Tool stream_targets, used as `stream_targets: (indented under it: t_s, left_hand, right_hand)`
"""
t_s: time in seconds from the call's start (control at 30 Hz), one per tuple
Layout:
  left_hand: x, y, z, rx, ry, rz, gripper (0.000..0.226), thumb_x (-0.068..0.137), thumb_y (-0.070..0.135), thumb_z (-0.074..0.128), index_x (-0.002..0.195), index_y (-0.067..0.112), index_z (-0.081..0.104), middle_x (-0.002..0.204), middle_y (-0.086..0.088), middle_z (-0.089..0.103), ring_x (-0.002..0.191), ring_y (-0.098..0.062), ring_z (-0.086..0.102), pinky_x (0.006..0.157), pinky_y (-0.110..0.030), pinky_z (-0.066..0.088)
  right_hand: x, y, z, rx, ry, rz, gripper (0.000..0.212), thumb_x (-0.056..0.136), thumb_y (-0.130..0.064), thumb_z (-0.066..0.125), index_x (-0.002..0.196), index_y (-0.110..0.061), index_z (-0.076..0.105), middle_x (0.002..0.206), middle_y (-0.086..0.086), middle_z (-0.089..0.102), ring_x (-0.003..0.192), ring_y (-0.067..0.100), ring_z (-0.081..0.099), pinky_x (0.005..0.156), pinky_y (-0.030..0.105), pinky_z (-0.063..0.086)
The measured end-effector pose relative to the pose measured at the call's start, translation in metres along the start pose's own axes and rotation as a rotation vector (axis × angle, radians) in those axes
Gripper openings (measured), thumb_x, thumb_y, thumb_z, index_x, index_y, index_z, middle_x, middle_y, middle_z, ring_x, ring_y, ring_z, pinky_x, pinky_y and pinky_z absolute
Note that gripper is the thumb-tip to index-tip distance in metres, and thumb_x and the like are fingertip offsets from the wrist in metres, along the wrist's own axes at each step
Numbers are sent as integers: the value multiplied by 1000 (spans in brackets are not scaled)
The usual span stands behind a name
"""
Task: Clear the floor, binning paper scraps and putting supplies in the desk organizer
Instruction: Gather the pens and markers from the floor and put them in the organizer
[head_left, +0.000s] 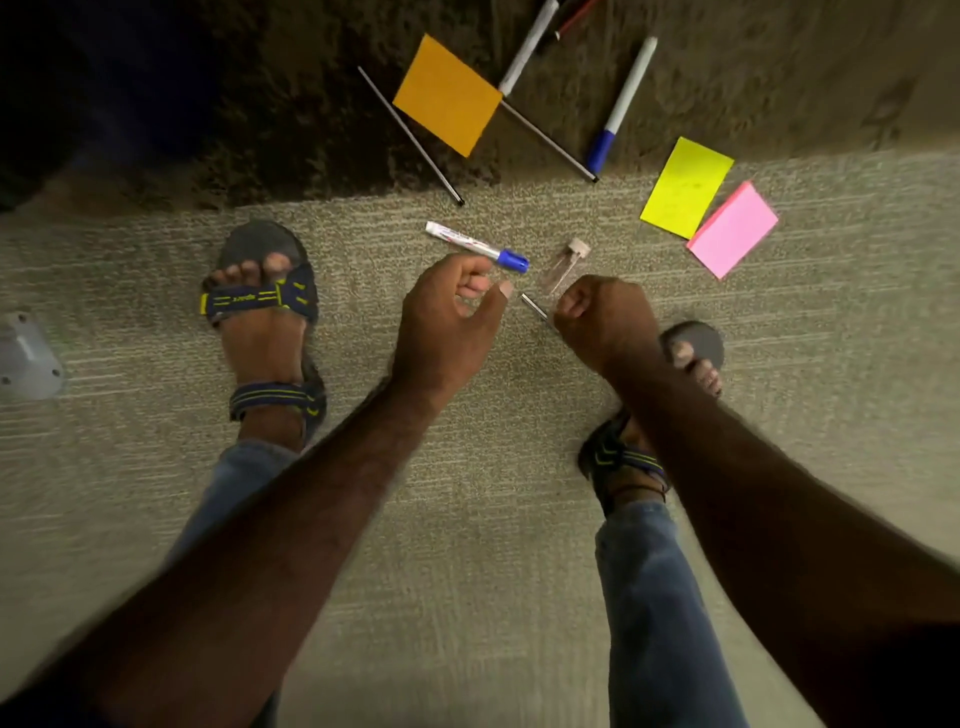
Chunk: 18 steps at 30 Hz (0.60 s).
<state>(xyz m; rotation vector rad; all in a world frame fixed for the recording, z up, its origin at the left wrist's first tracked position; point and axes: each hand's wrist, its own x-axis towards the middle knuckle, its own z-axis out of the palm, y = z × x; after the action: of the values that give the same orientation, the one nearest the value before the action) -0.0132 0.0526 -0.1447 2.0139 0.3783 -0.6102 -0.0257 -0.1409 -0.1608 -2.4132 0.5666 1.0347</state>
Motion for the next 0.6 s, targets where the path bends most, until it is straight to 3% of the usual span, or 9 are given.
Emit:
stream_targets:
  t_s: [0.2, 0.43, 0.6]
  left_hand:
    - [-2, -17, 25, -5, -61, -169, 27, 91, 34, 77, 109, 16, 71, 96, 8, 73, 85, 1, 66, 75, -13, 55]
    - [0, -25, 36, -17, -126, -289, 29, 92, 36, 76, 112, 14, 72, 99, 4, 75, 90, -6, 71, 75, -17, 57]
    - [3, -28, 33, -41, -139, -366, 28, 93, 37, 74, 110, 15, 72, 98, 5, 76, 88, -6, 71, 67, -15, 54]
  right_hand:
    - [8, 21, 32, -52, -85, 47, 22, 80, -32, 83, 94, -19, 73, 99, 10, 76, 98, 34, 71, 80, 35, 54]
    - [18, 25, 48, -112, -46, 66, 12, 85, -20, 66, 92, -12, 71, 96, 18, 72, 95, 42, 70, 76, 39, 56]
    - [16, 17, 44, -122, -76, 81, 16, 81, -30, 69, 92, -18, 68, 92, 9, 69, 91, 35, 69, 72, 34, 51]
